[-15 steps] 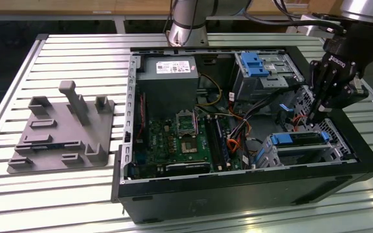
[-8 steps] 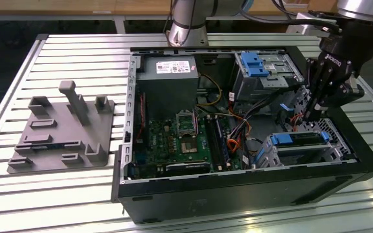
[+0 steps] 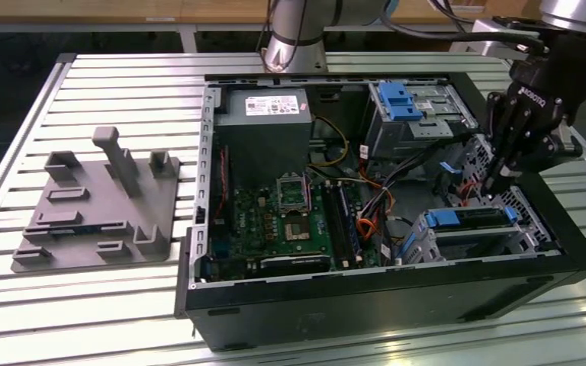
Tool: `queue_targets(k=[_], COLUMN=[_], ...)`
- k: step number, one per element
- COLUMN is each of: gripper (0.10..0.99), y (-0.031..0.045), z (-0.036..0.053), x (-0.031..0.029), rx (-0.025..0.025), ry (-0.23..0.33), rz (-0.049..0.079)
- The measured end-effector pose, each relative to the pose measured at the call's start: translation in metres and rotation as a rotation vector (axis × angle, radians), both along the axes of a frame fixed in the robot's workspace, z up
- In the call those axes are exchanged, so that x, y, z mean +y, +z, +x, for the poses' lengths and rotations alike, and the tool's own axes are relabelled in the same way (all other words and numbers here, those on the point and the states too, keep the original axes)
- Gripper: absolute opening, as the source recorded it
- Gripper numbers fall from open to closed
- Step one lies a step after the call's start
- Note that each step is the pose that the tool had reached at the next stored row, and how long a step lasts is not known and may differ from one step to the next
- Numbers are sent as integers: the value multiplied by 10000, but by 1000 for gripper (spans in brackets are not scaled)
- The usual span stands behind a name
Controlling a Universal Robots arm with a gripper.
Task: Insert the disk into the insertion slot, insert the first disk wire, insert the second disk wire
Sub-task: 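Insert the first disk wire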
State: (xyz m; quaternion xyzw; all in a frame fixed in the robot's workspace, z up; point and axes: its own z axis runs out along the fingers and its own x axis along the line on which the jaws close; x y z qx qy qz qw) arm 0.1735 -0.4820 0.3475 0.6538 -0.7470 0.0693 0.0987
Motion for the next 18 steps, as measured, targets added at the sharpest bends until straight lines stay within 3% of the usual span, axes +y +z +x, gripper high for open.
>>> queue_targets(k=[3,10,12,18], gripper=[173,173,173,173], y=[1,0,0,-1], z=[0,0,-11,-20], x=[-16,-22,-25,-31], rx=[-40,-163,-159,-116], ry=[63,258,450,1420], rz=[172,829,892,899])
